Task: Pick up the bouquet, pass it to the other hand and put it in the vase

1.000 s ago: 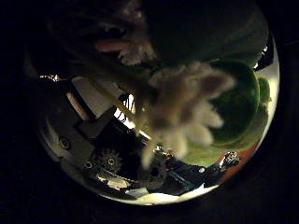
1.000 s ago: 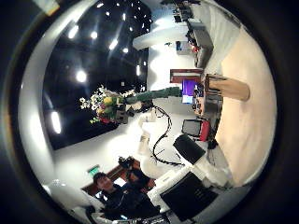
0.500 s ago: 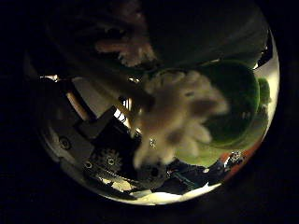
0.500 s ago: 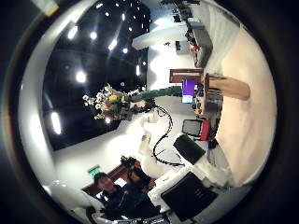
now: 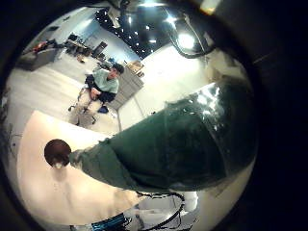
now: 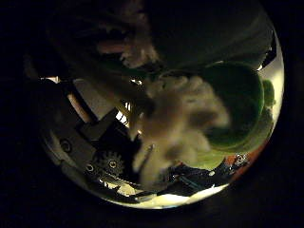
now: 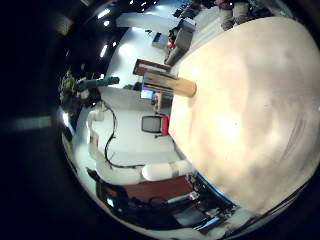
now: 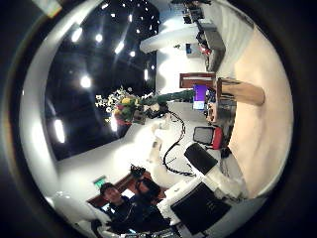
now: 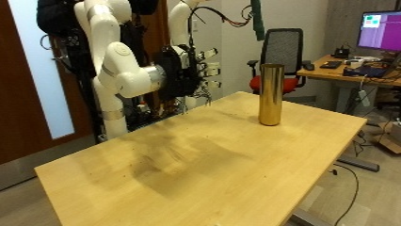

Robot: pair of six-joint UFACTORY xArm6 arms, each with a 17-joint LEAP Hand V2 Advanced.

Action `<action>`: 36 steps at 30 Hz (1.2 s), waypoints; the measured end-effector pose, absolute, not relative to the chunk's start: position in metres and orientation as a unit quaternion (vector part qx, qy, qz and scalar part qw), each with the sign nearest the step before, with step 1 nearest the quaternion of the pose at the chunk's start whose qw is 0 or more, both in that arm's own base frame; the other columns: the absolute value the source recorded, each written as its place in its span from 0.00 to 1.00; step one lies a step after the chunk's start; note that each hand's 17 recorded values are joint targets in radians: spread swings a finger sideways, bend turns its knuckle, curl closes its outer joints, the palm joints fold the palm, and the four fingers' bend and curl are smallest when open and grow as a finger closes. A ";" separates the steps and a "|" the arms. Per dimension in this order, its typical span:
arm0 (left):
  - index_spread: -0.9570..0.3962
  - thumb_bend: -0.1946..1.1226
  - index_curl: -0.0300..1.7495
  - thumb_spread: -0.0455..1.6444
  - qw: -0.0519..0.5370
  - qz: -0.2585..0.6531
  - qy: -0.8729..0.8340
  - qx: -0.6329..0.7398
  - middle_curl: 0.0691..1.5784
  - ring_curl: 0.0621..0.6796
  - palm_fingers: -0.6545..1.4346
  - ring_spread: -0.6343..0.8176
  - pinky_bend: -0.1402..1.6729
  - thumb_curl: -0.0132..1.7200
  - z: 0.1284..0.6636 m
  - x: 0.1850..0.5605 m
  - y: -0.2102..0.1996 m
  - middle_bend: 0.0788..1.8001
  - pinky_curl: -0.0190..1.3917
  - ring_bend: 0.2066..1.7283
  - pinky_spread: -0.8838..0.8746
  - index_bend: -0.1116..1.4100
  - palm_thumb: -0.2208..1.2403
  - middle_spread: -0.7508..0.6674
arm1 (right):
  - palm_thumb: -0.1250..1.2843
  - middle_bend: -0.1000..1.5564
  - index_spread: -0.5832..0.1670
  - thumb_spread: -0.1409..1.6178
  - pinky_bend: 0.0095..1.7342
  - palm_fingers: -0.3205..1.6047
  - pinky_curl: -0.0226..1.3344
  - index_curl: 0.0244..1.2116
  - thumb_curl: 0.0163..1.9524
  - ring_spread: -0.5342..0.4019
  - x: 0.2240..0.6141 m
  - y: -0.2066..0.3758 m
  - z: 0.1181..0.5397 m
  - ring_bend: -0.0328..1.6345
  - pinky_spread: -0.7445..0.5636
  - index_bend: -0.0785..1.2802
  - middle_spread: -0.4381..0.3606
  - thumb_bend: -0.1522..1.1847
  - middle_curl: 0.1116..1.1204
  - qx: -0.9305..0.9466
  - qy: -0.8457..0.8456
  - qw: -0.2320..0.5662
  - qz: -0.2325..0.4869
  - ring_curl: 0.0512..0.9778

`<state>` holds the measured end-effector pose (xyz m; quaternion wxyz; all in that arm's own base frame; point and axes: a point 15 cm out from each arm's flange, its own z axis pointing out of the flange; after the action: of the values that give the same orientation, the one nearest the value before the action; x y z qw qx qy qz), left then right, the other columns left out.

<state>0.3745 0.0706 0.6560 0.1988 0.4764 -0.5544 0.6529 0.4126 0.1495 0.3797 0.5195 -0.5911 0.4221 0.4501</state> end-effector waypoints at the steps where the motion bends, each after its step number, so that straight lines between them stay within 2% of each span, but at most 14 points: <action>1: 0.18 0.13 0.01 0.11 0.200 0.653 -0.550 0.481 0.80 0.88 0.76 0.16 0.77 0.56 0.651 0.378 0.074 0.50 0.53 0.87 0.18 0.65 0.98 0.05 | 0.67 0.17 0.29 0.65 0.18 0.14 0.26 0.16 0.23 0.74 0.413 0.150 0.380 0.19 0.78 0.17 0.63 0.10 0.14 -0.591 0.422 0.519 0.450 0.23; 10: 0.19 0.13 0.01 0.11 0.210 0.641 -0.539 0.504 0.79 0.88 0.76 0.16 0.77 0.56 0.614 0.408 0.088 0.50 0.53 0.87 0.18 0.65 0.98 0.05 | 0.67 0.17 0.30 0.64 0.17 0.15 0.26 0.17 0.23 0.73 0.411 0.150 0.378 0.19 0.77 0.17 0.62 0.10 0.15 -0.592 0.422 0.518 0.451 0.23; 31: 0.20 0.13 0.01 0.12 0.237 0.641 -0.519 0.514 0.79 0.88 0.74 0.16 0.79 0.56 0.558 0.432 0.102 0.52 0.53 0.87 0.18 0.67 0.97 0.06 | 0.67 0.17 0.32 0.63 0.17 0.16 0.26 0.20 0.23 0.72 0.409 0.149 0.378 0.18 0.77 0.18 0.62 0.10 0.16 -0.593 0.419 0.518 0.452 0.23; 36: 0.20 0.12 0.01 0.14 0.245 0.643 -0.513 0.514 0.80 0.89 0.73 0.16 0.78 0.55 0.542 0.437 0.107 0.52 0.52 0.87 0.19 0.68 0.94 0.07 | 0.67 0.17 0.33 0.63 0.16 0.17 0.26 0.21 0.24 0.72 0.409 0.150 0.378 0.18 0.77 0.18 0.62 0.10 0.16 -0.593 0.417 0.518 0.453 0.24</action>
<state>0.4375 0.1073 0.5420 0.2455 0.5137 -0.5126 0.6427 0.4087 0.1502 0.3785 0.5180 -0.5933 0.4172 0.4535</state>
